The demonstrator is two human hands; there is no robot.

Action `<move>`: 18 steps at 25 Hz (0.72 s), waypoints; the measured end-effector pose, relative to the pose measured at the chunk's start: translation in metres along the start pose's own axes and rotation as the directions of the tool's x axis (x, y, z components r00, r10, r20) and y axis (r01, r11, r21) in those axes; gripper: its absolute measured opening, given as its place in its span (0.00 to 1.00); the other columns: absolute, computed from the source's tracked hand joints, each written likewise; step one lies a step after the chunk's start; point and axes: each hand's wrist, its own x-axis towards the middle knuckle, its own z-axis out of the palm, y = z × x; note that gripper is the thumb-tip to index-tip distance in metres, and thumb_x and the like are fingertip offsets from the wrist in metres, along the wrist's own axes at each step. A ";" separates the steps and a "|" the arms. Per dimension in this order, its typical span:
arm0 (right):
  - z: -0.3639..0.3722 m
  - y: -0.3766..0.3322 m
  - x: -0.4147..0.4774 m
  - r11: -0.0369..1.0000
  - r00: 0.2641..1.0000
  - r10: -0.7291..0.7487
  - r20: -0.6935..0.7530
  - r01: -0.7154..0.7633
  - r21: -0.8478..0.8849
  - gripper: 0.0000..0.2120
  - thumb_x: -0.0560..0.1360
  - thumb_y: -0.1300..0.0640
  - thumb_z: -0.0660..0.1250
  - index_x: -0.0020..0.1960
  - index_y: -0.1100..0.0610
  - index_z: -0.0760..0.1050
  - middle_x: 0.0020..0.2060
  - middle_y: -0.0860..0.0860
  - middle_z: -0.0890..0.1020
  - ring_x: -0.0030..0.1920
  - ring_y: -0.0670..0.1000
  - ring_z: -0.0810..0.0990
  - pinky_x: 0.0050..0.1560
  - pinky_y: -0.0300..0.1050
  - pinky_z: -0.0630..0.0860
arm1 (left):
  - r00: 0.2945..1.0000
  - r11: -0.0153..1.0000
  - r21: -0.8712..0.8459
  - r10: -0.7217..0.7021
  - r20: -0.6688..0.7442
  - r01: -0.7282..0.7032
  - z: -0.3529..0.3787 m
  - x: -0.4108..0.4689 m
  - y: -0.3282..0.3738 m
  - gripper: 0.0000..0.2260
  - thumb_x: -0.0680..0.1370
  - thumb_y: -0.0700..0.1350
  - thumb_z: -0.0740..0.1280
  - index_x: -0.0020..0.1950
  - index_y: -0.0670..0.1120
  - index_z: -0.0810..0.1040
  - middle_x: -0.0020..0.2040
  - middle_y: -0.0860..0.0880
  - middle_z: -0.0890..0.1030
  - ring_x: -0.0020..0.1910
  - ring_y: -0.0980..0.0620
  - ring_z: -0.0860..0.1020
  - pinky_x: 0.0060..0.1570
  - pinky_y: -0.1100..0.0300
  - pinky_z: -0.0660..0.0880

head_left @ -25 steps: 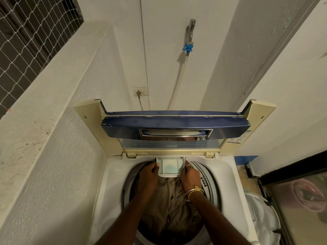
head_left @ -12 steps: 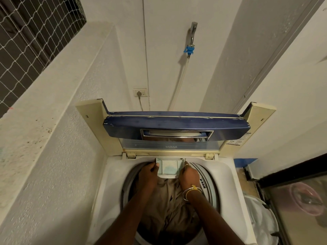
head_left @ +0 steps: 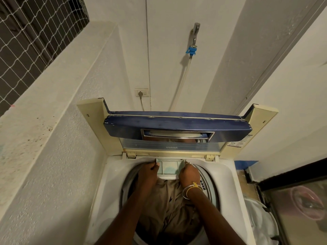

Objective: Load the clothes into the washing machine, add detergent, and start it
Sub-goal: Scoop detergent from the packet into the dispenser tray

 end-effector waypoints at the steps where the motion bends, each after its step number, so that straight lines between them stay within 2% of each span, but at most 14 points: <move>1: -0.001 -0.001 0.000 1.000 1.000 0.000 -0.006 -0.001 -0.007 0.11 0.80 0.60 0.62 0.58 0.63 0.77 0.52 0.58 0.83 0.53 0.57 0.81 0.53 0.43 0.74 | 1.000 1.000 0.004 0.014 -0.005 -0.014 0.000 -0.001 0.000 0.15 0.82 0.51 0.63 0.63 0.44 0.79 0.50 0.53 0.79 0.48 0.53 0.77 0.59 0.47 0.78; 5: -0.001 -0.003 -0.007 0.999 1.000 -0.010 -0.010 0.010 -0.032 0.12 0.81 0.58 0.59 0.58 0.61 0.77 0.51 0.57 0.83 0.52 0.57 0.81 0.53 0.44 0.75 | 0.996 0.996 0.036 0.081 -0.049 -0.079 0.003 -0.005 -0.007 0.16 0.82 0.55 0.62 0.61 0.46 0.81 0.52 0.49 0.83 0.51 0.51 0.80 0.57 0.48 0.79; 9: 0.000 -0.002 -0.009 0.999 1.000 -0.015 -0.021 0.014 -0.042 0.10 0.80 0.58 0.60 0.57 0.59 0.77 0.50 0.55 0.83 0.50 0.54 0.82 0.51 0.43 0.76 | 0.999 1.000 0.002 0.007 -0.053 -0.007 0.003 -0.002 -0.003 0.16 0.82 0.52 0.63 0.63 0.44 0.80 0.55 0.45 0.82 0.54 0.46 0.79 0.60 0.45 0.77; 14: 0.002 -0.001 -0.006 0.999 1.000 -0.013 -0.012 0.013 -0.036 0.10 0.79 0.59 0.62 0.57 0.60 0.78 0.50 0.55 0.83 0.50 0.53 0.82 0.50 0.40 0.73 | 0.998 0.996 -0.071 -0.062 -0.010 0.061 -0.001 -0.001 0.004 0.15 0.81 0.50 0.64 0.63 0.43 0.79 0.52 0.49 0.79 0.53 0.45 0.78 0.60 0.43 0.77; 18: 0.002 0.001 -0.005 0.999 1.000 -0.002 -0.011 0.001 -0.035 0.10 0.79 0.60 0.62 0.58 0.61 0.77 0.51 0.56 0.83 0.52 0.54 0.82 0.52 0.41 0.74 | 0.998 0.997 -0.062 -0.055 0.027 0.057 -0.004 -0.002 0.008 0.16 0.82 0.50 0.63 0.65 0.43 0.78 0.52 0.50 0.79 0.50 0.49 0.77 0.59 0.45 0.78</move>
